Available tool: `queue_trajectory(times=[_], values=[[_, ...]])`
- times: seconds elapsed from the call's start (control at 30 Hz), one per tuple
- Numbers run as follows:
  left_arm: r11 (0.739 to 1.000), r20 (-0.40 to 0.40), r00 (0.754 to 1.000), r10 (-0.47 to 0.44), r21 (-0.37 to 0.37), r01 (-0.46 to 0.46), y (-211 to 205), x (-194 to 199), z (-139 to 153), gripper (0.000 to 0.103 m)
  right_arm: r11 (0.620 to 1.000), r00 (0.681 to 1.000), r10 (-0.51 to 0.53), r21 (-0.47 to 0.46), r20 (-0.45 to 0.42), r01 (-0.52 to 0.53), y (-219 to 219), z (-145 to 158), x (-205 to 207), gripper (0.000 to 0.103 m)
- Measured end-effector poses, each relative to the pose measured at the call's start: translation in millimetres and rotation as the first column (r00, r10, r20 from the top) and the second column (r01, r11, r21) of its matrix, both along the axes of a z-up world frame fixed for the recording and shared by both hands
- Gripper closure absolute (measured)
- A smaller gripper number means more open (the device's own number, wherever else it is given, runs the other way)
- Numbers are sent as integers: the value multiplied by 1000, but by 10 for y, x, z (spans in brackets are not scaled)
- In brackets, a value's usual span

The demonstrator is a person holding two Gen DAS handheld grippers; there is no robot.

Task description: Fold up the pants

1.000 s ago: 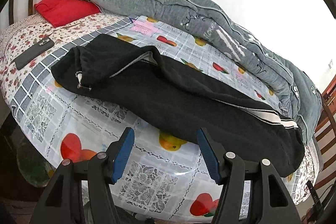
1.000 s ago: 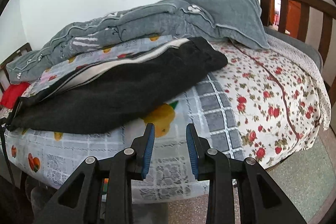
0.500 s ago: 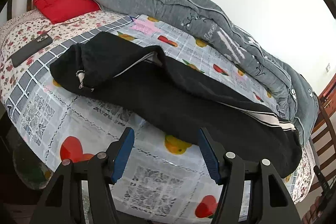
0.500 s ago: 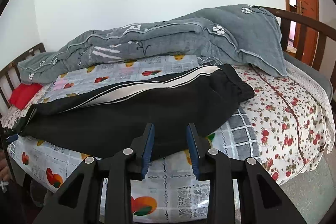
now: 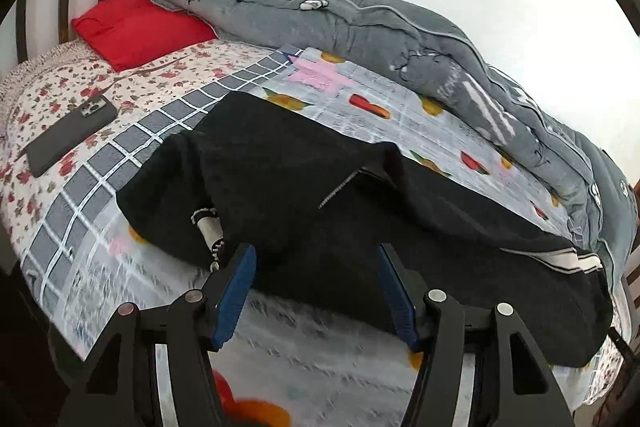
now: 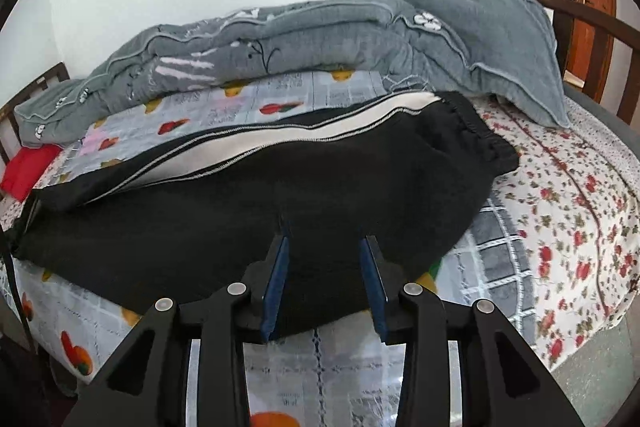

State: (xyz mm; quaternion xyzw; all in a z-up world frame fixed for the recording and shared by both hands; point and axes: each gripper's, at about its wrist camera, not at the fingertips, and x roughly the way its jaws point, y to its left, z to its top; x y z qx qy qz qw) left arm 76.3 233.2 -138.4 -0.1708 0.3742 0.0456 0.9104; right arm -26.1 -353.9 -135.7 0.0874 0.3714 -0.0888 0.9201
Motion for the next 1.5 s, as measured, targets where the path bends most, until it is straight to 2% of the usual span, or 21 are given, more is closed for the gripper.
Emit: queue_trajectory(times=[0.2,0.27,0.3,0.37,0.53,0.6,0.63,0.67,0.7,0.77,0.83,0.9,1.13,1.2,1.27,1.37,1.5], values=[[997,-35,998,42,68,-40,127,337,-218,45,1000,999,8,4,-42,-8,84,-163,256,66],[992,-22,998,65,111,-62,148,421,-229,67,1000,998,16,-6,-54,-16,137,-199,335,66],[990,-16,997,70,120,-68,172,455,-219,73,1000,998,20,-9,-60,-21,169,-213,375,66],[990,-24,997,77,118,-74,254,604,-210,93,999,997,40,-13,-64,-41,241,-226,461,66],[991,-19,994,108,87,-105,438,757,-212,94,996,995,74,-44,-66,-77,421,-188,652,66],[997,1,997,75,10,-75,509,662,-226,89,995,995,85,-53,-56,-88,478,-148,709,66],[999,22,999,34,-38,-33,523,601,-243,73,994,995,88,-54,-50,-91,498,-137,729,66],[998,45,999,-5,-66,7,519,550,-250,51,994,995,92,-54,-45,-95,511,-126,751,65],[996,75,997,-34,-75,39,504,476,-253,44,994,995,94,-51,-43,-96,520,-123,779,65],[999,106,994,-36,-23,39,448,376,-238,43,994,994,96,-47,-45,-99,539,-136,826,64],[998,93,995,-30,56,25,379,354,-244,43,994,994,97,-49,-50,-100,571,-163,882,64],[997,98,995,-8,79,1,370,331,-231,43,994,994,98,-42,-56,-101,601,-189,924,64],[998,137,990,37,37,-42,498,155,-205,43,993,992,103,-50,-66,-106,641,-217,896,64],[999,121,992,41,22,-44,543,119,-257,43,994,993,97,-36,-68,-100,602,-228,874,64],[998,85,995,50,33,-53,565,137,-339,43,995,993,92,-25,-70,-94,577,-244,854,64],[999,87,995,41,27,-44,564,163,-369,43,997,994,78,-21,-79,-80,550,-262,839,64],[996,75,996,46,72,-52,523,294,-361,43,997,994,72,-19,-77,-74,530,-241,793,64]])
